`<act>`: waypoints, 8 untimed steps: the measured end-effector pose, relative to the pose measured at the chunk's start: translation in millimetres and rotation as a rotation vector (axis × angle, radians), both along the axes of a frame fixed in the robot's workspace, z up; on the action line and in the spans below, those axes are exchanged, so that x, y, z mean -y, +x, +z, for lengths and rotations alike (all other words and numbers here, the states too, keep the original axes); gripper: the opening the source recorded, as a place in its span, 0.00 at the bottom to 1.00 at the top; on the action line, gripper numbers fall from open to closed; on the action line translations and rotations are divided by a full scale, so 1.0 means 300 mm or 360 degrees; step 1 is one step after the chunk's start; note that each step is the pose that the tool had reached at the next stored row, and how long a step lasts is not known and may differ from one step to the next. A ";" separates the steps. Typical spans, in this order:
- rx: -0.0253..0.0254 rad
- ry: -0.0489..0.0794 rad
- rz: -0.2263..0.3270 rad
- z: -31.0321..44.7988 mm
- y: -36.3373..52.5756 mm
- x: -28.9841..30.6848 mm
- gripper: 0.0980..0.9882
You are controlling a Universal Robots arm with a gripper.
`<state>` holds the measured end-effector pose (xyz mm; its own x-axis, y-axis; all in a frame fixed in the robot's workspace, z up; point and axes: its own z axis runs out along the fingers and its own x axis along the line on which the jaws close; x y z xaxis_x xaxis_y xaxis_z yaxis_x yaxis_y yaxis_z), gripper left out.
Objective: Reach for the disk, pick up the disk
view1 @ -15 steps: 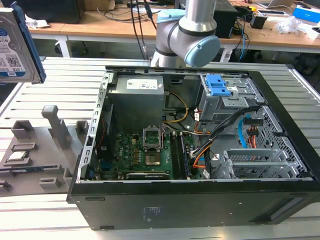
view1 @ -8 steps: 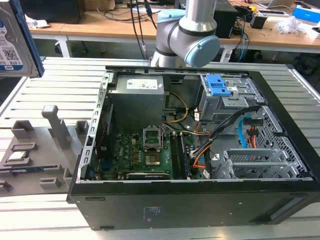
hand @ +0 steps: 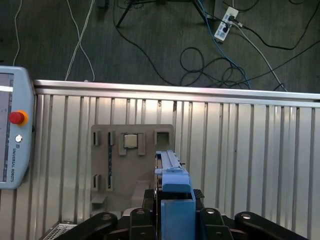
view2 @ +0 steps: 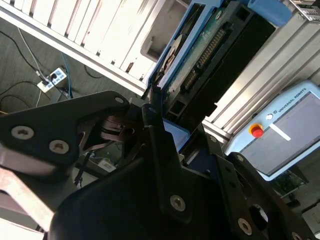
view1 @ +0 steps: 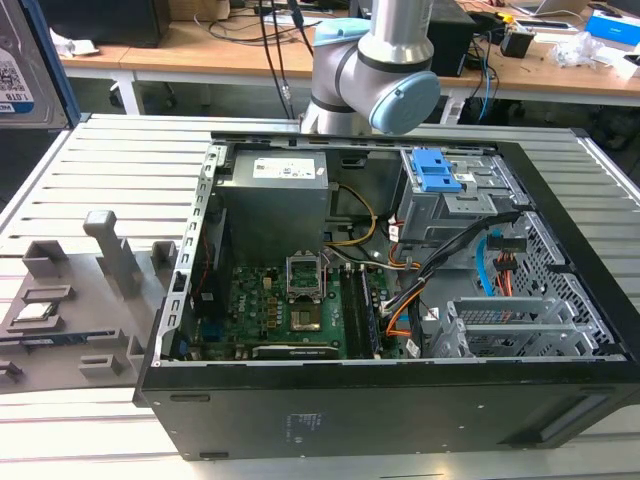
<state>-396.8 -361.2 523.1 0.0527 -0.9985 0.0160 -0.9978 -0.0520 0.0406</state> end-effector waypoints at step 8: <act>-0.00001 0.0000 0.0000 0.002 0.000 0.000 0.30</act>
